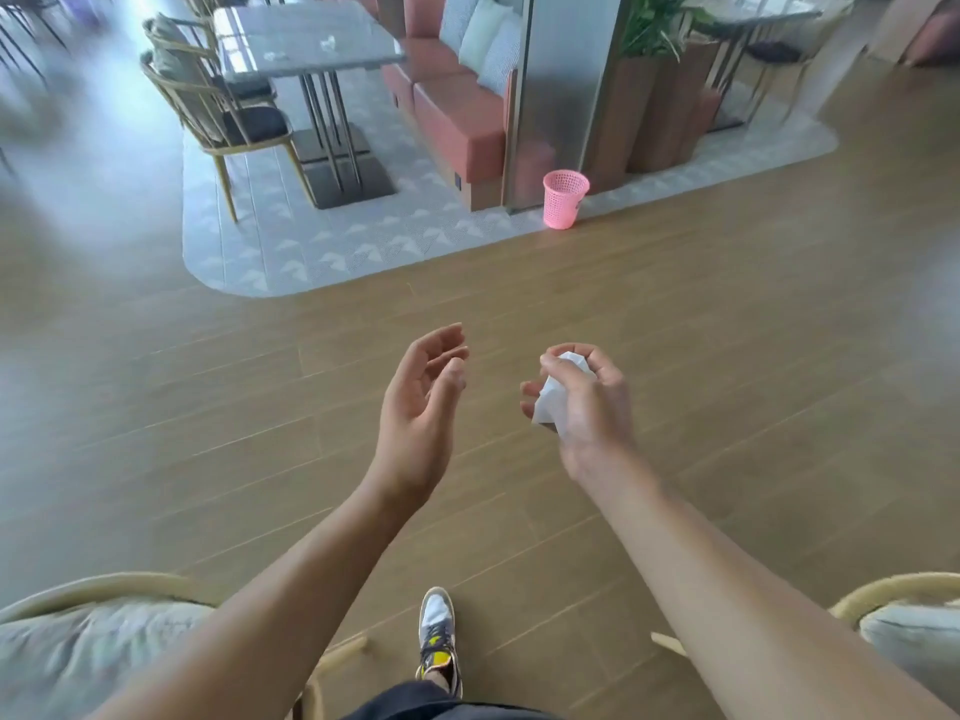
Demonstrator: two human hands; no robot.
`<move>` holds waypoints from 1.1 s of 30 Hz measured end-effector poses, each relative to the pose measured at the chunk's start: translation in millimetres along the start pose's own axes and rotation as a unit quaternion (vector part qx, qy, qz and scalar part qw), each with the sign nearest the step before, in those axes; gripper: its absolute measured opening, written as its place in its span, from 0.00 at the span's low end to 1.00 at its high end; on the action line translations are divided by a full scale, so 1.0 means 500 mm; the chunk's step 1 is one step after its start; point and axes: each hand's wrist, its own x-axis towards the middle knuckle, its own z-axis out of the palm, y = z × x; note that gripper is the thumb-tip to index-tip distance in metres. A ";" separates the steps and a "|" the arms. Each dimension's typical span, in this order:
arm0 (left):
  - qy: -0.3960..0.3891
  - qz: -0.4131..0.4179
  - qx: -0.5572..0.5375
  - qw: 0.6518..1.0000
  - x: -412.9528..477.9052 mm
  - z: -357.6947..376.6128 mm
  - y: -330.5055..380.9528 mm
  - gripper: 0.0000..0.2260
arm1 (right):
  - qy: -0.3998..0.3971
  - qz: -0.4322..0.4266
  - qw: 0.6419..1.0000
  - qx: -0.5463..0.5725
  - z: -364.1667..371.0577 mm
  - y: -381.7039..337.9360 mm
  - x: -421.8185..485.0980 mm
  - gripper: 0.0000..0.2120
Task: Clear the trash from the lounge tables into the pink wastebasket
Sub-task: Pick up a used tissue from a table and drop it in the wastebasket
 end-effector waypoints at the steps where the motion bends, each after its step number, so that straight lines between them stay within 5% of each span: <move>1: -0.006 -0.002 0.000 1.000 0.050 -0.002 -0.003 0.15 | 0.008 -0.008 1.000 -0.008 0.018 -0.013 0.040 0.07; 6: -0.024 0.012 0.000 1.000 0.287 0.015 -0.012 0.15 | 0.029 -0.065 0.997 -0.039 0.092 -0.086 0.215 0.12; 12: -0.062 0.002 -0.015 0.998 0.507 0.105 -0.052 0.15 | 0.067 -0.081 0.993 -0.044 0.100 -0.149 0.420 0.06; 33: -0.096 0.004 -0.015 0.995 1.315 0.659 -0.235 0.21 | 0.086 -0.050 0.995 -0.003 -0.010 -0.455 1.363 0.09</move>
